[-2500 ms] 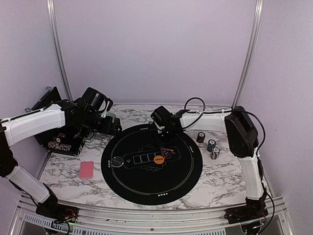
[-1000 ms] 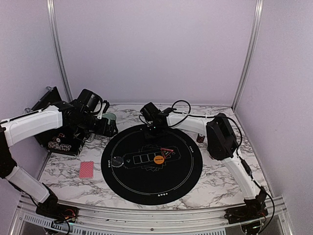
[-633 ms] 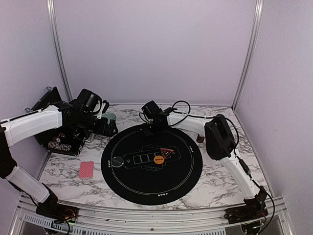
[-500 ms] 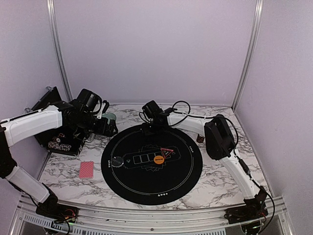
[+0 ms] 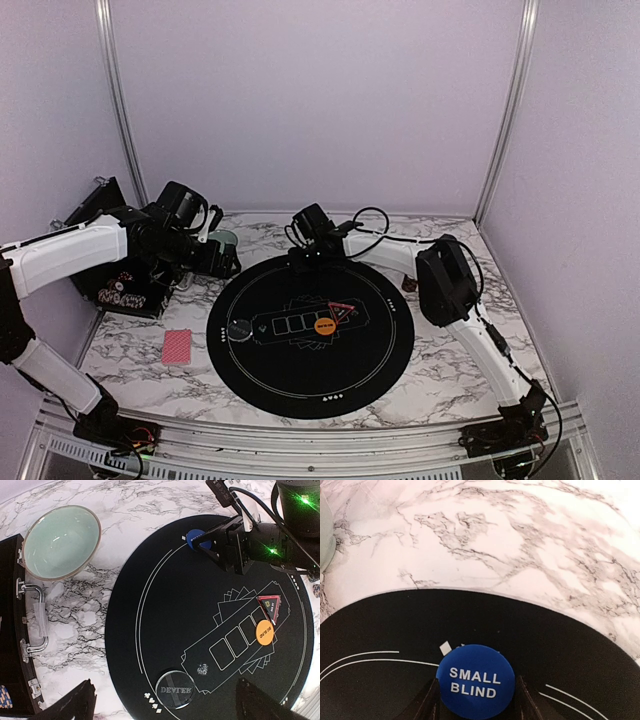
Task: Distribute texas hold em gaming equipment
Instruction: Move the small blind button to the small blind area, then move the big blind button to the big blind area, then move the all-in button to the poker table mat.
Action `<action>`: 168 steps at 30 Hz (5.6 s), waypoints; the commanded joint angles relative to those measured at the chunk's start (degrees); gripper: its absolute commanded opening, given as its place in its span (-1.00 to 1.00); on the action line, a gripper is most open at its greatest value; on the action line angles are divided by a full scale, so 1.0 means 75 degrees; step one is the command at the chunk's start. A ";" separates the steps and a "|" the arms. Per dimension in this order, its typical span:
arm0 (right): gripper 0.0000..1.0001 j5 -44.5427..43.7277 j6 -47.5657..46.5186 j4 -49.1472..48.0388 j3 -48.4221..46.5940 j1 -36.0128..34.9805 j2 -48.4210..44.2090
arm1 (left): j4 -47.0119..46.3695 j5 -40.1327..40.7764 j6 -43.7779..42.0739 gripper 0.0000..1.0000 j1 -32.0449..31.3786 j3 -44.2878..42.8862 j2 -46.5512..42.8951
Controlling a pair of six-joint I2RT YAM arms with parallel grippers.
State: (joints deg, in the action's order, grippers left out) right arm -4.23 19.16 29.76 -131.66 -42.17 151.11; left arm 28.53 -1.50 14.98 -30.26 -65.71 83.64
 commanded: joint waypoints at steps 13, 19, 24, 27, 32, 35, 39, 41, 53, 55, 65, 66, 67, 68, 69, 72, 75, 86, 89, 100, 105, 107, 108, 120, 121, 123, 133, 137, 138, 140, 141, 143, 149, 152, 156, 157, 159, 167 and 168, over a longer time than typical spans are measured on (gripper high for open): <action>0.38 0.0222 -0.0109 0.0306 -0.0074 0.0110 -0.0641 | -0.0219 -0.0024 -0.0011 0.98 0.0132 0.0143 -0.0107; 0.37 -0.0017 -0.0199 0.0425 0.1130 0.0035 -0.2008 | -0.0244 0.0127 -0.0005 0.98 0.0190 0.0170 -0.0214; 0.27 -0.0134 -0.0135 0.0326 0.3229 -0.0280 -0.3523 | -0.0277 0.0153 0.0022 0.98 0.0228 0.0207 -0.0280; 0.20 0.0073 -0.0019 0.0255 0.4148 -0.0589 -0.4105 | -0.0330 0.0159 0.0049 0.98 0.0270 0.0219 -0.0302; 0.14 0.0103 0.0084 0.0460 0.4788 -0.1036 -0.4369 | -0.0392 0.0409 0.0058 0.98 0.0331 0.0248 -0.0317; 0.11 0.0133 0.0140 0.0536 0.4919 -0.1168 -0.4293 | -0.0421 0.0408 0.0066 0.98 0.0355 0.0254 -0.0307; 0.02 0.0175 0.0278 0.0602 0.4980 -0.1242 -0.4123 | -0.0422 0.0390 0.0085 0.98 0.0355 0.0297 -0.0270; 0.00 0.0105 0.0295 0.0642 0.5021 -0.1275 -0.4037 | -0.0419 0.0348 0.0077 0.98 0.0355 0.0301 -0.0220; -0.03 -0.0331 0.0492 0.0671 0.5566 -0.1349 -0.3876 | -0.0419 0.0328 0.0048 0.98 0.0356 0.0321 -0.0169; -0.03 -0.0390 0.0533 0.0670 0.5674 -0.1358 -0.3927 | -0.0426 0.0312 0.0044 0.98 0.0357 0.0324 -0.0170; -0.01 -0.0429 0.0622 0.0615 0.5725 -0.1525 -0.3767 | -0.0418 0.0239 0.0048 0.98 0.0356 0.0336 -0.0167; -0.01 -0.0477 0.0627 0.0674 0.5662 -0.1556 -0.3712 | -0.0424 0.0235 0.0051 0.98 0.0355 0.0343 -0.0163; -0.01 -0.0559 0.0625 0.0759 0.5566 -0.1595 -0.3678 | -0.0422 0.0235 0.0045 0.98 0.0355 0.0347 -0.0163; -0.01 -0.0636 0.0629 0.0836 0.5501 -0.1638 -0.3653 | -0.0420 0.0235 0.0033 0.98 0.0358 0.0348 -0.0160; -0.01 -0.0688 0.0624 0.0892 0.5467 -0.1663 -0.3645 | -0.0424 0.0235 0.0024 0.98 0.0361 0.0348 -0.0156; -0.02 -0.0703 0.0719 0.0964 0.5557 -0.1695 -0.3696 | -0.0418 0.0235 0.0035 0.98 0.0356 0.0359 -0.0155; -0.02 -0.0672 0.0872 0.0971 0.5793 -0.1729 -0.3847 | -0.0421 0.0235 0.0034 0.98 0.0357 0.0380 -0.0176; -0.19 -0.0725 0.1470 0.1104 0.6431 -0.2186 -0.4265 | -0.0418 0.0235 0.0043 0.98 0.0355 0.0395 -0.0211; -0.20 -0.0719 0.1668 0.1155 0.6710 -0.2326 -0.4430 | -0.0422 0.0235 0.0036 0.98 0.0358 0.0408 -0.0201; -0.19 -0.0228 0.2468 0.1005 0.7734 -0.3000 -0.5138 | -0.0427 0.0025 0.0042 0.98 0.0355 0.0383 -0.0085; -0.19 0.0002 0.2725 0.1002 0.7747 -0.3391 -0.5084 | -0.0419 0.0012 0.0048 0.98 0.0355 0.0383 -0.0068; -0.19 0.0046 0.2807 0.1013 0.7736 -0.3504 -0.5057 | -0.0423 0.0006 0.0042 0.98 0.0357 0.0383 -0.0064; -0.19 0.0074 0.2850 0.1013 0.7744 -0.3541 -0.5046 | -0.0424 0.0003 0.0043 0.98 0.0355 0.0383 -0.0049; -0.19 0.0234 0.3124 0.1084 0.7920 -0.3821 -0.5177 | -0.0424 -0.0038 0.0054 0.98 0.0355 0.0400 -0.0025; -0.19 0.0228 0.3136 0.1124 0.7927 -0.3832 -0.5207 | -0.0424 -0.0035 0.0053 0.98 0.0355 0.0406 -0.0024; -0.19 0.0218 0.3170 0.1163 0.7961 -0.3857 -0.5267 | -0.0424 -0.0035 0.0067 0.98 0.0361 0.0409 -0.0027; -0.18 0.0020 0.3176 0.1295 0.7922 -0.3869 -0.5378 | -0.0413 -0.0075 0.0066 0.98 0.0356 0.0384 0.0031; -0.17 -0.0389 0.3005 0.1623 0.7435 -0.3854 -0.5204 | -0.0412 -0.0073 0.0071 0.98 0.0355 0.0365 0.0070; -0.17 -0.0481 0.2976 0.1656 0.7359 -0.3834 -0.5204 | -0.0414 -0.0070 0.0080 0.98 0.0358 0.0370 0.0056; -0.16 -0.0618 0.2898 0.1671 0.7236 -0.3714 -0.5249 | -0.0415 -0.0060 0.0078 0.98 0.0356 0.0374 0.0061; -0.15 -0.0699 0.2843 0.1663 0.7181 -0.3627 -0.5297 | -0.0417 -0.0058 0.0077 0.98 0.0357 0.0371 0.0057; -0.11 -0.0831 0.2696 0.1658 0.6988 -0.3471 -0.5375 | -0.0407 -0.0058 0.0065 0.98 0.0355 0.0360 0.0061; 0.02 -0.1130 0.2066 0.1552 0.6308 -0.2911 -0.5336 | -0.0395 -0.0007 0.0045 0.98 0.0367 0.0336 0.0029; 0.03 -0.1437 0.1627 0.1476 0.5917 -0.2478 -0.5204 | -0.0405 0.0021 0.0041 0.98 0.0367 0.0325 0.0026; 0.04 -0.1441 0.0959 0.1195 0.5615 -0.1880 -0.5043 | -0.0406 0.0033 0.0018 0.98 0.0387 0.0311 0.0027; 0.04 -0.1439 0.0809 0.1084 0.5569 -0.1751 -0.5007 | -0.0406 0.0051 0.0024 0.98 0.0390 0.0312 0.0022; 0.05 -0.1382 0.0602 0.1014 0.5443 -0.1494 -0.4873 | -0.0404 0.0058 0.0009 0.98 0.0401 0.0302 0.0025; 0.09 -0.0628 -0.0130 0.0128 0.5679 -0.0777 -0.4659 | -0.0392 0.0110 0.0015 0.98 0.0437 0.0274 0.0099; 0.09 -0.0474 -0.0259 0.0019 0.5647 -0.0705 -0.4602 | -0.0385 0.0096 0.0007 0.98 0.0437 0.0258 0.0116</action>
State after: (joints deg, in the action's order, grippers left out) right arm -12.14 22.31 36.03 -88.90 -49.19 115.18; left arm 25.96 -1.43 15.40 -27.40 -63.20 83.53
